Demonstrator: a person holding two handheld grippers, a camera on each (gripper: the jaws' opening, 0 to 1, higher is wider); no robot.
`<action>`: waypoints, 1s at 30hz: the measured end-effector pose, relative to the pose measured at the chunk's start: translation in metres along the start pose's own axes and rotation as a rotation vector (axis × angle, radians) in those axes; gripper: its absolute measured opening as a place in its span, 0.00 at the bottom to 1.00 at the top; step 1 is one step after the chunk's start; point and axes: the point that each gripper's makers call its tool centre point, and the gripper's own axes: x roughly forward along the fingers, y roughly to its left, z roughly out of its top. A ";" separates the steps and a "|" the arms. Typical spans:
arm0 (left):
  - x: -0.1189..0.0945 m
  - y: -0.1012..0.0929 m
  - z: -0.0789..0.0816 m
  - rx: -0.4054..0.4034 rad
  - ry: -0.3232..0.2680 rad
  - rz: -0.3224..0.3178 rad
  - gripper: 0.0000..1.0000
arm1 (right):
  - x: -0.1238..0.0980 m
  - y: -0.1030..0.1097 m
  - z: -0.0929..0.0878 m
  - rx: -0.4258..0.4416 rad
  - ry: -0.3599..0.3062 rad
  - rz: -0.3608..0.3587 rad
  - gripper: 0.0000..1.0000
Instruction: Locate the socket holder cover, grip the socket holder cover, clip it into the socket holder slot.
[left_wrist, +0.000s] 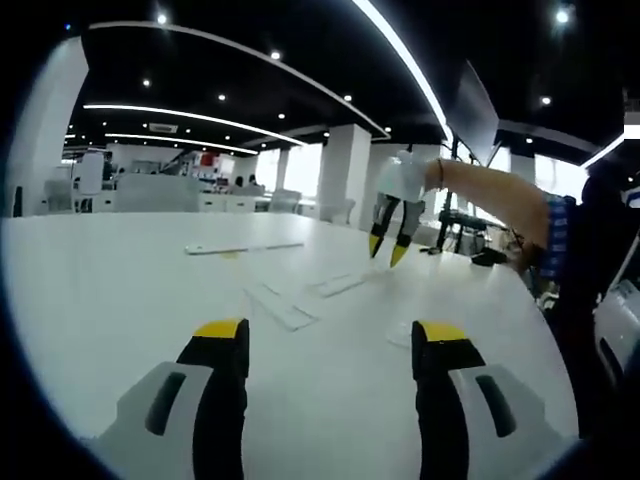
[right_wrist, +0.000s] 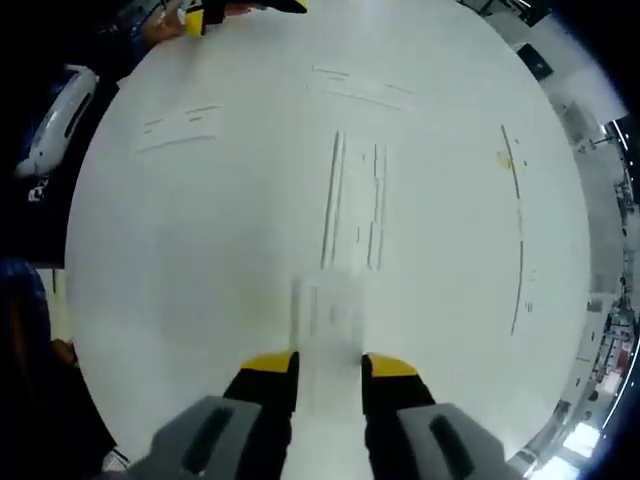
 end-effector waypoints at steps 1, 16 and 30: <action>0.000 0.000 -0.001 -0.001 0.002 0.001 0.66 | 0.001 -0.001 0.002 0.000 -0.003 0.004 0.27; -0.002 0.002 -0.001 -0.003 0.014 -0.006 0.65 | 0.011 -0.011 0.007 0.056 -0.027 0.071 0.27; -0.006 0.003 -0.006 -0.004 0.025 -0.008 0.65 | 0.014 -0.007 0.011 0.097 -0.005 0.125 0.27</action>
